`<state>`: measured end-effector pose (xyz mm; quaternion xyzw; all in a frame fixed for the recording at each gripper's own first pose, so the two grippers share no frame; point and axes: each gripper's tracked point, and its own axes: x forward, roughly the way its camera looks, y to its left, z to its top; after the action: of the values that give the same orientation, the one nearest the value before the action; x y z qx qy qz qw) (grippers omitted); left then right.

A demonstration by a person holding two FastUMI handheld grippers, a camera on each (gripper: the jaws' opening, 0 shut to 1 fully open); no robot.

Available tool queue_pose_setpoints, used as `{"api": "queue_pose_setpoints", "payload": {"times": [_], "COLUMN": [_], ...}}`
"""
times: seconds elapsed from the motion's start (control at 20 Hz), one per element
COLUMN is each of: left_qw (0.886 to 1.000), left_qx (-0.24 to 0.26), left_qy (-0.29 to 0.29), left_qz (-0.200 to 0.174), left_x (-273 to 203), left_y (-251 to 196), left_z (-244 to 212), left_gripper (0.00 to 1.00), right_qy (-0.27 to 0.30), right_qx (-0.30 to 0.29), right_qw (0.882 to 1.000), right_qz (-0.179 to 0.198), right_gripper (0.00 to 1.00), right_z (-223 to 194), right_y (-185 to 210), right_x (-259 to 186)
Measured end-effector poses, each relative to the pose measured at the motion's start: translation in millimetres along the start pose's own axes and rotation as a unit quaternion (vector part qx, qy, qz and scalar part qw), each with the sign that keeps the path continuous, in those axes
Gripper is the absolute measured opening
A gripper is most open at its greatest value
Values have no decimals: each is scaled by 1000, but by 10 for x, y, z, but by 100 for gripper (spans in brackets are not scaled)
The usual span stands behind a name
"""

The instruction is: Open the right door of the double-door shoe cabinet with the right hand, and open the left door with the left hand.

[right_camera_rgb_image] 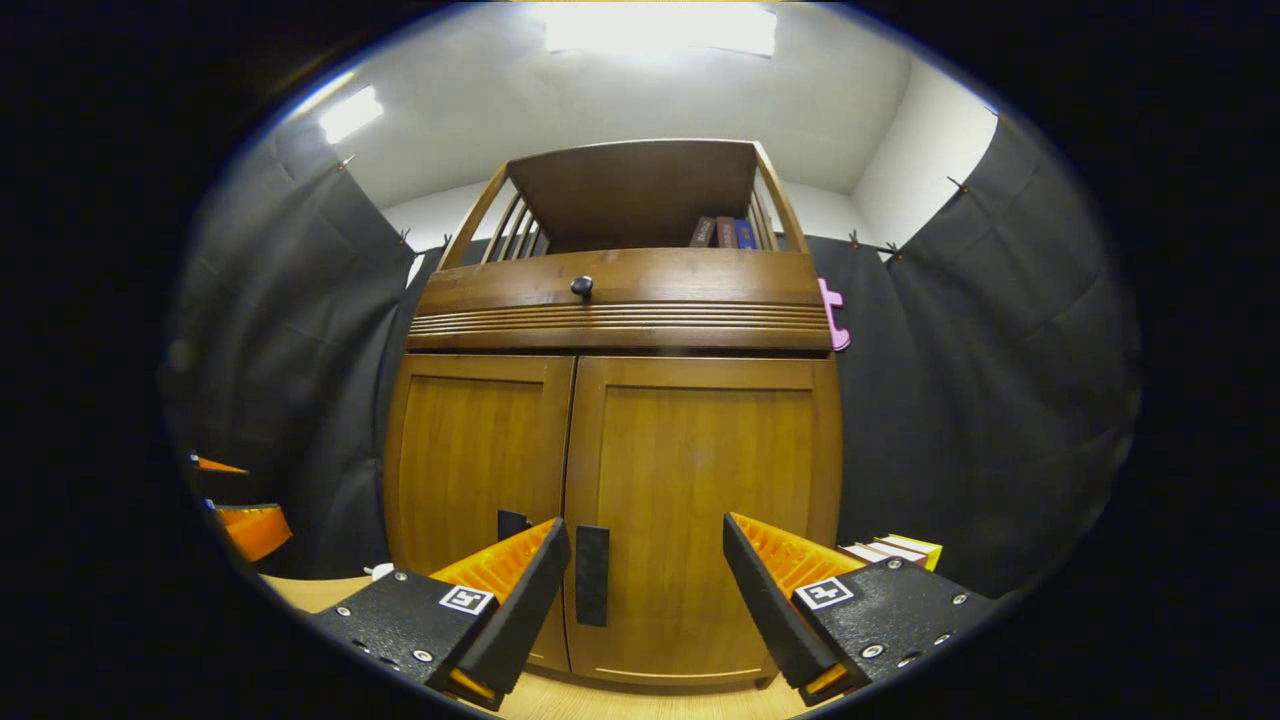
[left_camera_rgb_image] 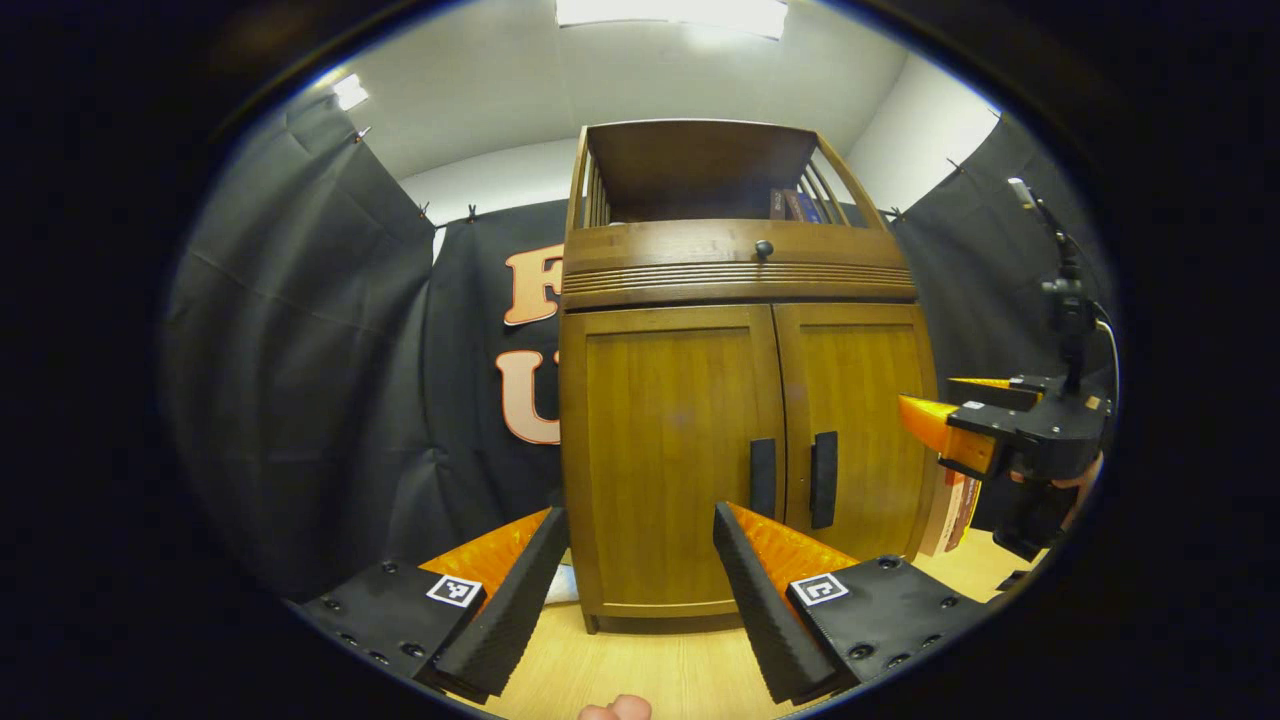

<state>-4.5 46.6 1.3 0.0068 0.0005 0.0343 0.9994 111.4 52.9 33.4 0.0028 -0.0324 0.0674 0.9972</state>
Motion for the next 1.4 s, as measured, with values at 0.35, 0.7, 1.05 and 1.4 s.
{"api": "queue_pose_setpoints", "payload": {"times": [0.35, 0.7, 1.05, 1.4], "left_qw": [1000, 1000, 1000, 1000], "left_qx": [-6, -12, -11, -8], "left_qy": [4, -4, 1, -2], "left_qz": [29, 21, 11, 3], "left_x": [-89, -134, -127, -178], "left_y": [260, 219, 182, 168], "left_z": [-43, -29, -64, -63], "left_gripper": [96, 96, 94, 94], "right_qy": [85, 124, 137, 148], "right_qx": [41, 11, 42, 58], "right_qw": [995, 992, 990, 987], "right_qz": [23, 10, 6, 28], "right_gripper": [94, 93, 66, 30], "right_z": [-762, -1292, -1373, -1410], "right_y": [203, 237, 247, 319], "right_x": [584, 786, 879, 839]}}
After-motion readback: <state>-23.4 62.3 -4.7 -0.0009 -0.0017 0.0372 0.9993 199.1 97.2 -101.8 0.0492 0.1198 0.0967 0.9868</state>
